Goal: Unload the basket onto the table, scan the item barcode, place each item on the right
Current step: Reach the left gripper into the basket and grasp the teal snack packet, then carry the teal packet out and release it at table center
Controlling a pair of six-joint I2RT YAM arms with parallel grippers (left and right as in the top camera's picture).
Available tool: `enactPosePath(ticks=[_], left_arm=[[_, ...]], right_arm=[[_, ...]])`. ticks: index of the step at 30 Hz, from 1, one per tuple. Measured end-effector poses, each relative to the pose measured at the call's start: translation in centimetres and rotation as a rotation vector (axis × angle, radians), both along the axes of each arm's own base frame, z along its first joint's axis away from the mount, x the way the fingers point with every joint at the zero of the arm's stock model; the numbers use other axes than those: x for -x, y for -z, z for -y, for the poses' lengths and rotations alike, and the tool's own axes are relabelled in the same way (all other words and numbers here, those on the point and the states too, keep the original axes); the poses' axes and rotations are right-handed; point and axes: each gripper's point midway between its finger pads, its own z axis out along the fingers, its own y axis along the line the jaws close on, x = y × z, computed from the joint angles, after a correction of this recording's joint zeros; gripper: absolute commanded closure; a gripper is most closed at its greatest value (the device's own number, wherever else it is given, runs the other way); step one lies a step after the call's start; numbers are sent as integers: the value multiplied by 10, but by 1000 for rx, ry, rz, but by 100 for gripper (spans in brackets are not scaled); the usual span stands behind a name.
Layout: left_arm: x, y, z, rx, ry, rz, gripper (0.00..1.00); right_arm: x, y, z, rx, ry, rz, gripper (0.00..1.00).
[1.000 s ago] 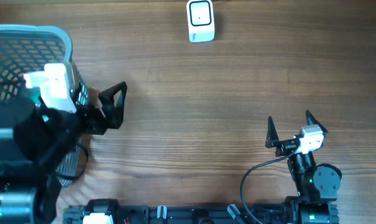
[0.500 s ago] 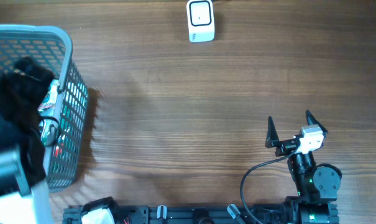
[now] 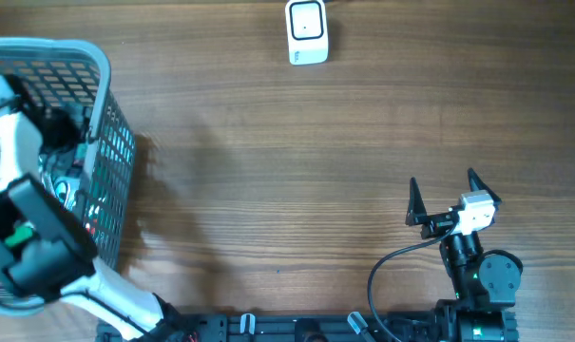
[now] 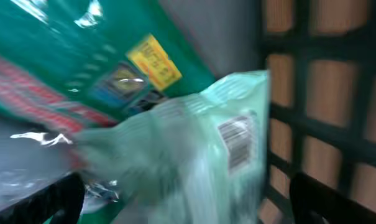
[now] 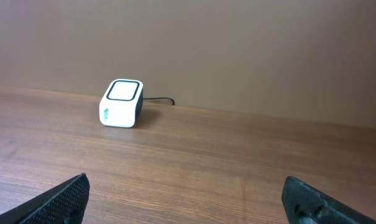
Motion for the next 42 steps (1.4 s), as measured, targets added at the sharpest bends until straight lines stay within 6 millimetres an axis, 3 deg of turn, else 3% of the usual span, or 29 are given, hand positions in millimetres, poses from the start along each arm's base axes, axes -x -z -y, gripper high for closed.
enactPosePath(ticks=[1,2,3,5,10,12,15,17,18,20,21,22,23,24,25,27,29,32,33,35,38,40,41,42], left_arm=[[-3,10,5,2,18,-18,5],[-7,8,5,-3,25,-6,21],[-8,9,6,-7,34,-5,48],[-11,13,10,-22,62,-11,92],[-11,9,19,-15,95,-21,94],[3,-2,21,-1,84,-48,92],[18,-73,16,-49,53,37,90],[26,-195,16,-210,39,308,89],[36,-242,23,-271,35,418,89],[85,-335,63,-361,10,667,89],[103,-362,90,-363,31,763,89],[118,-384,125,-333,98,861,89],[125,-393,144,-309,140,909,89],[128,-404,187,-228,278,979,89],[123,-404,211,-181,356,998,89],[104,-387,259,-123,492,968,89],[82,-347,301,-107,601,851,89],[40,-235,375,-148,789,542,89],[32,-184,398,-168,850,415,89],[29,-110,421,-197,922,240,89],[34,-28,432,-225,961,43,89],[36,-2,434,-210,963,-17,69],[37,3,435,-202,956,-24,48],[34,2,439,-191,954,-10,19]], right_arm=[[0,0,0,0,0,0,0],[0,0,0,0,0,-1,0],[0,0,0,0,0,0,1],[0,0,0,0,0,0,0],[0,0,0,0,0,0,0],[0,0,0,0,0,0,0],[0,0,0,0,0,0,0],[0,0,0,0,0,0,0],[0,0,0,0,0,-1,0],[0,0,0,0,0,0,0],[0,0,0,0,0,-1,0],[0,0,0,0,0,0,0],[0,0,0,0,0,0,0],[0,0,0,0,0,0,0],[0,0,0,0,0,-1,0],[0,0,0,0,0,0,0],[0,0,0,0,0,0,0],[0,0,0,0,0,-1,0],[0,0,0,0,0,-1,0],[0,0,0,0,0,-1,0],[0,0,0,0,0,-2,0],[0,0,0,0,0,-1,0],[0,0,0,0,0,-2,0],[0,0,0,0,0,-2,0]])
